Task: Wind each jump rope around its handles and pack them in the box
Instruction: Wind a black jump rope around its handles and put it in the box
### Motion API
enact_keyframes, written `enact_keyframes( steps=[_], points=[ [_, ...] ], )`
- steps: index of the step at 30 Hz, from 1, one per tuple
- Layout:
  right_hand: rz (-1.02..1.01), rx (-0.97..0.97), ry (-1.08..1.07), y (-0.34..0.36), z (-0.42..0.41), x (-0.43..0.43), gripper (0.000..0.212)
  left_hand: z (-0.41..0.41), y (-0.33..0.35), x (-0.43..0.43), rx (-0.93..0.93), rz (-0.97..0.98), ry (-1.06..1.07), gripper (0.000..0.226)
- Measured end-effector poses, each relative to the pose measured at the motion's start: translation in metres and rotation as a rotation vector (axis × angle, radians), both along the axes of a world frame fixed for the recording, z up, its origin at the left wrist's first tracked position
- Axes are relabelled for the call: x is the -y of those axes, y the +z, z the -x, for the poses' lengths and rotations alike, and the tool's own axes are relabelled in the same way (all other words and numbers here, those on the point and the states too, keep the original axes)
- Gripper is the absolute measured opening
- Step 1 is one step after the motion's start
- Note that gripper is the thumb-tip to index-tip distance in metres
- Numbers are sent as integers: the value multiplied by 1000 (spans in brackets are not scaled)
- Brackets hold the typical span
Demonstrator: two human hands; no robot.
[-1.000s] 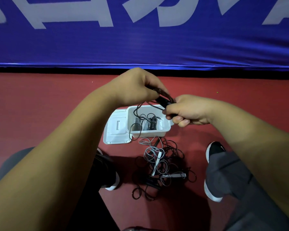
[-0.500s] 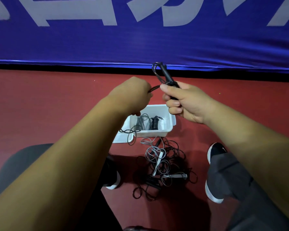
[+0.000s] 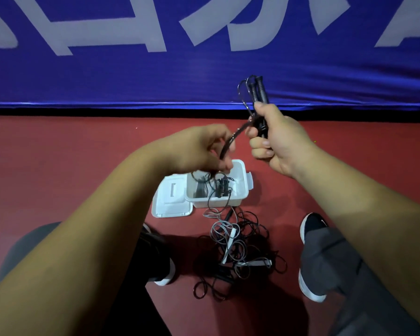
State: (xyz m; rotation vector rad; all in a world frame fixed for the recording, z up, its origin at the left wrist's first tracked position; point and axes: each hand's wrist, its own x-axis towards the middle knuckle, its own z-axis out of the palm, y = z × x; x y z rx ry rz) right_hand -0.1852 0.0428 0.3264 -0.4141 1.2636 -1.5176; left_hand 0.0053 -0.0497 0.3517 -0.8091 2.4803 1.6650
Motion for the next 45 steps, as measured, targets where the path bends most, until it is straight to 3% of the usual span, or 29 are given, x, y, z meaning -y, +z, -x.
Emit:
enact_keyframes(
  steps=[4,6,7,9,12,14,19,24,26,28,30,32,37,39,41,43,45],
  points=[
    [62,-76,-16,24,-5,-8,31,6,9,-19,149,197,147,4],
    [121,-92,-79,44,-3,-10,30,9,22,-25,154,309,289,23],
    [152,-108,-112,57,0,-11,30,11,30,-28,124,290,372,33],
    [195,-156,-159,82,7,-13,30,14,51,-30,-22,57,539,46],
    [216,-238,-147,118,15,-16,28,19,89,-31,-274,-70,669,36],
    [212,-260,-151,140,18,-15,30,22,117,-28,-392,-12,692,29],
    [278,-175,-239,203,25,-16,32,16,200,-40,-522,424,567,21],
    [338,-138,-291,244,16,-22,27,1,245,-83,-805,412,432,15],
    [333,-138,-309,253,13,-26,24,-4,241,-83,-718,637,485,14],
    [310,-100,-329,259,11,-29,23,-7,232,-74,-463,1007,546,18],
    [283,-58,-328,261,6,-33,23,-6,226,-70,-151,1197,631,25],
    [275,-92,-276,259,-1,-37,24,-5,221,-73,33,1088,664,29],
    [322,-313,-109,236,-10,-49,31,-21,210,-83,192,396,334,41],
    [297,-397,-22,223,-13,-55,33,-26,208,-78,46,321,336,60],
    [250,-461,102,207,-19,-60,33,-24,206,-70,-223,278,430,79],
    [207,-497,221,190,-27,-64,30,-19,202,-62,-379,331,456,68],
    [181,-497,289,172,-35,-64,27,-16,197,-61,-391,405,406,39]
  ],
)
